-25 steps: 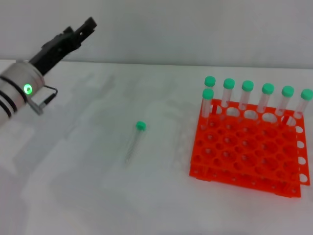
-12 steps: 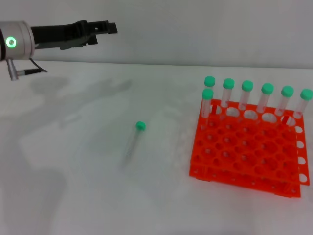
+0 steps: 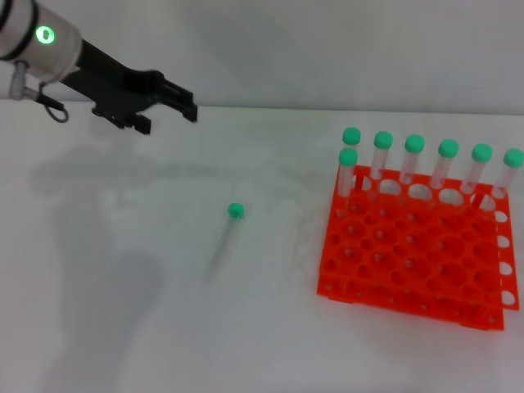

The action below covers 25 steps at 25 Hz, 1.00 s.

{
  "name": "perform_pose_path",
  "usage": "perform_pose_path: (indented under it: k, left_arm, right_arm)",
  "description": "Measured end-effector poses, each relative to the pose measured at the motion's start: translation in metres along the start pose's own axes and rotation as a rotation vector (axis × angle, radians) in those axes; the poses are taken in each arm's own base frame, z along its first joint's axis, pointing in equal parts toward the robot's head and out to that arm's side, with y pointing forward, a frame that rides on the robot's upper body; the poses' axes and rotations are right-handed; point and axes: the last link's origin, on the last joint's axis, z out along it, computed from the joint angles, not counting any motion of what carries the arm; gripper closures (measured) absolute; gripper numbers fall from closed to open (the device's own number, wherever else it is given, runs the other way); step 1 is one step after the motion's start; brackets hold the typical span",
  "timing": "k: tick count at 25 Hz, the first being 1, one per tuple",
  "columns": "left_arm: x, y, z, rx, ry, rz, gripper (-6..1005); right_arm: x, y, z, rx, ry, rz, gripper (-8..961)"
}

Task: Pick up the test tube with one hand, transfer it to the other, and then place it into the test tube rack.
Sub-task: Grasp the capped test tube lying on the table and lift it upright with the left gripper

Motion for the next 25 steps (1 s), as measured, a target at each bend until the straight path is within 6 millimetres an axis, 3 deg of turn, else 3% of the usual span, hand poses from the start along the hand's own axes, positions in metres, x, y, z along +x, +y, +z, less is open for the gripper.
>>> perform_pose_path:
  k: [10, 25]
  left_arm:
    - [-0.034, 0.038, 0.048, 0.123, -0.255, 0.049, 153]
    - [-0.067, 0.045, 0.086, 0.247, -0.359, 0.069, 161]
  right_arm:
    - [-0.001, 0.003, 0.003, -0.008, -0.006, 0.002, 101]
    - [-0.002, 0.009, 0.009, -0.031, -0.002, 0.002, 107]
